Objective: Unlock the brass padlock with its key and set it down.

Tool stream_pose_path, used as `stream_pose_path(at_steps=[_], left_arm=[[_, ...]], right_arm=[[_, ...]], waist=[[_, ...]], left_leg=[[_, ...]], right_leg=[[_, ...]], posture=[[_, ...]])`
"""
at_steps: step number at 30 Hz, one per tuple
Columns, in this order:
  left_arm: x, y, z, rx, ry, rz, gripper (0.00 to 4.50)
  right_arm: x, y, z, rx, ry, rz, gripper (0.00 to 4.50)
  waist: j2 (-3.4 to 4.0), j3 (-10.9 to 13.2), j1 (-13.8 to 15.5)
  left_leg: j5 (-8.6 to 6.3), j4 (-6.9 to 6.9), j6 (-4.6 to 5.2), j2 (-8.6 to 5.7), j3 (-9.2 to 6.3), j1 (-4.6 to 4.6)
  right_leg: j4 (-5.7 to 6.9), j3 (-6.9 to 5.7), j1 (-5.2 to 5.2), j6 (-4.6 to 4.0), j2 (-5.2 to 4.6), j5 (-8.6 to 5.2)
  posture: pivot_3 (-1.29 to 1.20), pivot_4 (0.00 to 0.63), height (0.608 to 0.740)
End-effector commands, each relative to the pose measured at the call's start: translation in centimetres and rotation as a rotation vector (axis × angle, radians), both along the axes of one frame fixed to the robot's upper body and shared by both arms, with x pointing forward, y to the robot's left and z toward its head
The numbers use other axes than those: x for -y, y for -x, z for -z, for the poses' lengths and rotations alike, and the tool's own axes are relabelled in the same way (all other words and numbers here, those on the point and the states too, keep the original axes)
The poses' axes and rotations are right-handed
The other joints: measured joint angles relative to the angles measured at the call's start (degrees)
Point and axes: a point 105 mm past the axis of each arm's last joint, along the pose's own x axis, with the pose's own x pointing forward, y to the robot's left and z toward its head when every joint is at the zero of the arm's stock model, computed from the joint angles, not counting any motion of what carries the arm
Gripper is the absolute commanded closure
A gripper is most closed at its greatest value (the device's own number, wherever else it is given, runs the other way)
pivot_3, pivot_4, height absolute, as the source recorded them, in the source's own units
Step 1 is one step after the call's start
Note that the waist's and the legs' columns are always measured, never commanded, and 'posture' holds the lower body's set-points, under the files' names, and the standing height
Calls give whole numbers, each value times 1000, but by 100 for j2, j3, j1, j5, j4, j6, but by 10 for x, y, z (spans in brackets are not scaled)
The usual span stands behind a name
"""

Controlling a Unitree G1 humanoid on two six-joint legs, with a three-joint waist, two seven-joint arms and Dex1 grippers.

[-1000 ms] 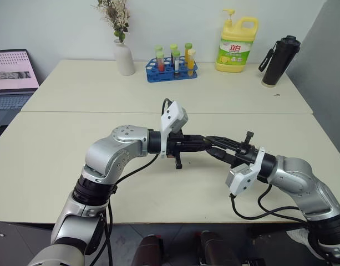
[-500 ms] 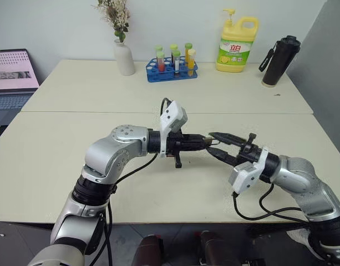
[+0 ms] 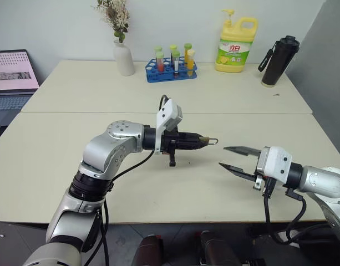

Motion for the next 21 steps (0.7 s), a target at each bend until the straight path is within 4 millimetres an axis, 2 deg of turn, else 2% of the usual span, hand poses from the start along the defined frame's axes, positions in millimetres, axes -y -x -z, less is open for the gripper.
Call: stream_pose_path(at_steps=[1, 3, 10, 21], left_arm=[[3, 9, -12, 65, 1, 74, 4329], [3, 14, -11, 72, -8, 107, 4329], [0, 22, -11, 71, -10, 141, 4329], [-1, 31, -8, 73, -16, 188, 4329]], right_arm=[[-6, 4, -17, -18, -59, -11, 3854], [-9, 2, -22, -37, -90, -9, 4490], [-8, -5, -26, -47, -100, 2, 4500], [-1, -13, -15, -65, -10, -34, 4500]], waist=[[0, 0, 1], [0, 0, 3], [0, 0, 5], [0, 0, 4]], left_leg=[[0, 1, 0, -1, 1, -1], [0, 1, 0, -1, 1, -2], [-1, 0, 1, -1, 0, -4], [-1, -1, 1, -1, 1, -4]], right_leg=[[-1, 1, 0, 0, 0, 0], [-3, 0, 0, 2, -1, 0], [-5, -1, -1, 3, 0, -1], [-6, -1, -1, 4, 1, -1]], posture=[[0, 150, 740], [0, 150, 740], [0, 150, 740], [0, 150, 740]])
